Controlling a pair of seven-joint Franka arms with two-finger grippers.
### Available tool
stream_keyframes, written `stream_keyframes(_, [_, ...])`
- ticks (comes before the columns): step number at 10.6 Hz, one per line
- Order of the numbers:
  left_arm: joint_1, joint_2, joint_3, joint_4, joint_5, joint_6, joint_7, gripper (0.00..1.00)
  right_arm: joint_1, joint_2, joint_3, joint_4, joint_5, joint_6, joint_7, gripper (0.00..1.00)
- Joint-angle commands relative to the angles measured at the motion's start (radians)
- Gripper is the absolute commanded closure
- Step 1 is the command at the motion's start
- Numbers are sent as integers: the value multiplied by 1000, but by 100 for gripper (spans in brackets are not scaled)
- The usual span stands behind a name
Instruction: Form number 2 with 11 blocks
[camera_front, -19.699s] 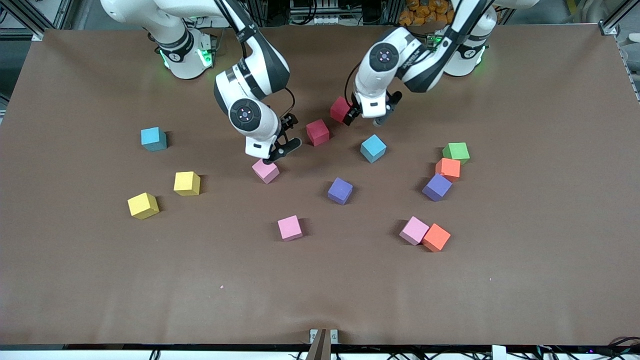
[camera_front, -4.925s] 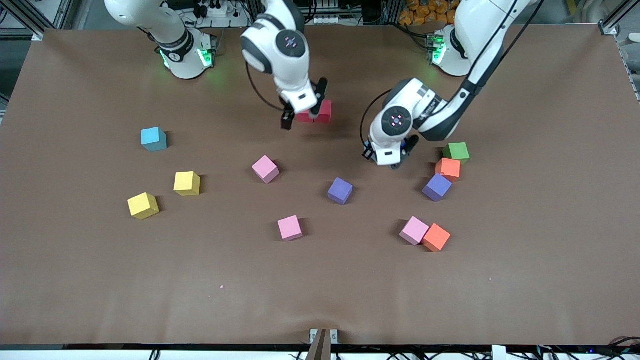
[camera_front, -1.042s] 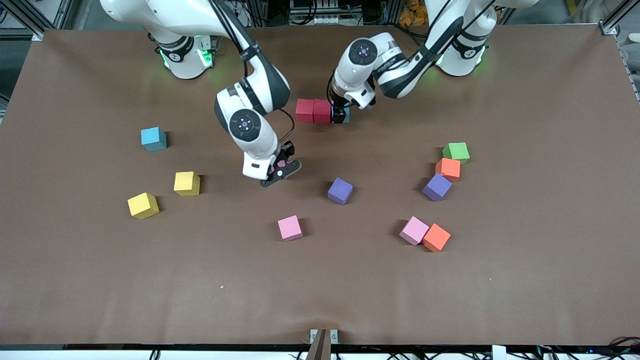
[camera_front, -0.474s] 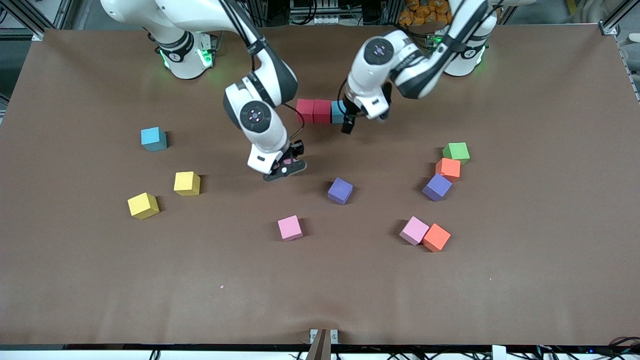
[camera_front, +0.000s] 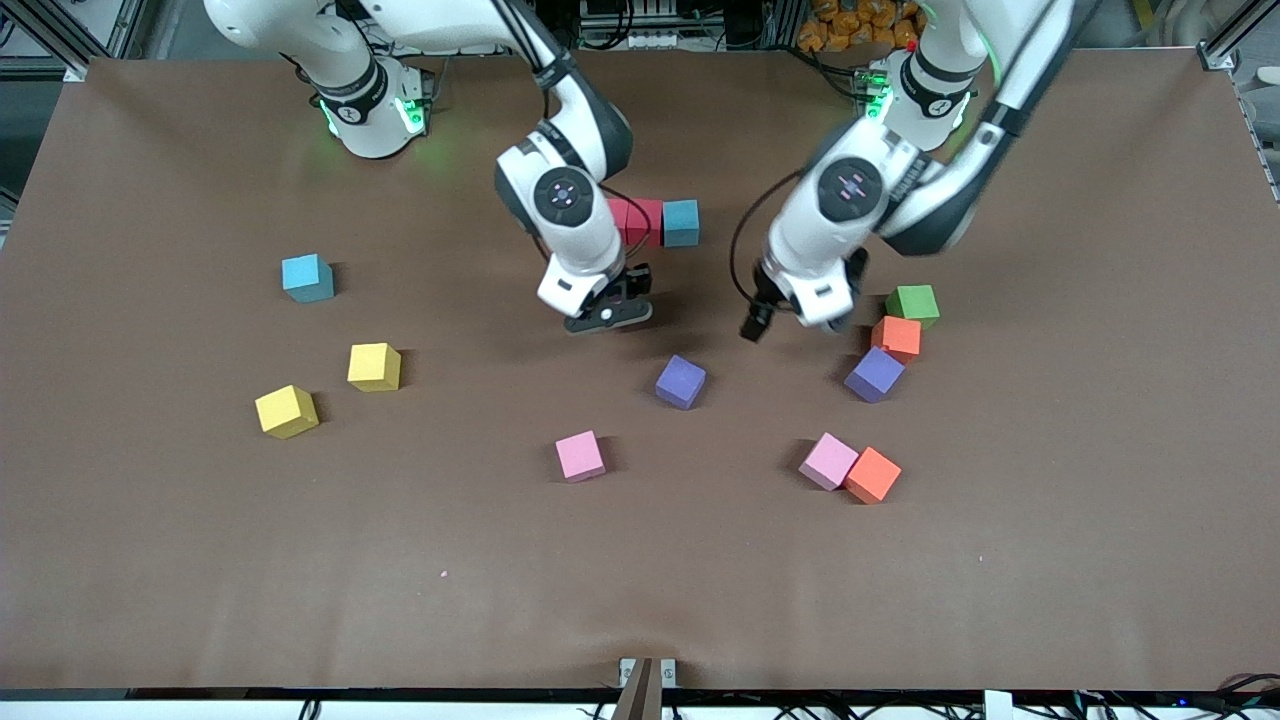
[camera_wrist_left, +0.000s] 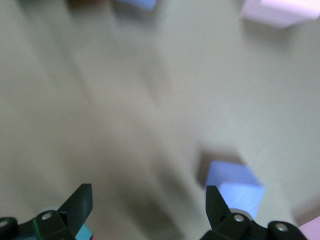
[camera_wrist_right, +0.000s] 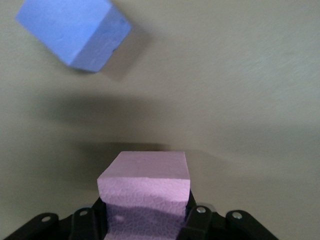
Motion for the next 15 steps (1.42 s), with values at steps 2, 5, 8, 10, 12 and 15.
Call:
stream_keyframes(2, [-12,133,120,196,55,-88,229,0,83,69,-6,89,29,6,176,72])
stream_keyframes(5, [-15,173,170,288,60,-164,317,0,138,118,-6,129,29,9,253,72])
stream_keyframes(8, [-62,239,181,356,51,-192,306,0,156,129,-5,127,29,20,268,72])
stream_keyframes(10, [-120,265,229,391,43,-193,304,0,170,132,-6,126,30,20,278,72])
stream_keyframes(12, [-210,316,273,464,40,-192,266,0,183,132,-5,121,30,18,296,72])
stream_keyframes(15, [-332,348,345,515,-14,-181,159,0,204,132,-6,120,27,20,322,72])
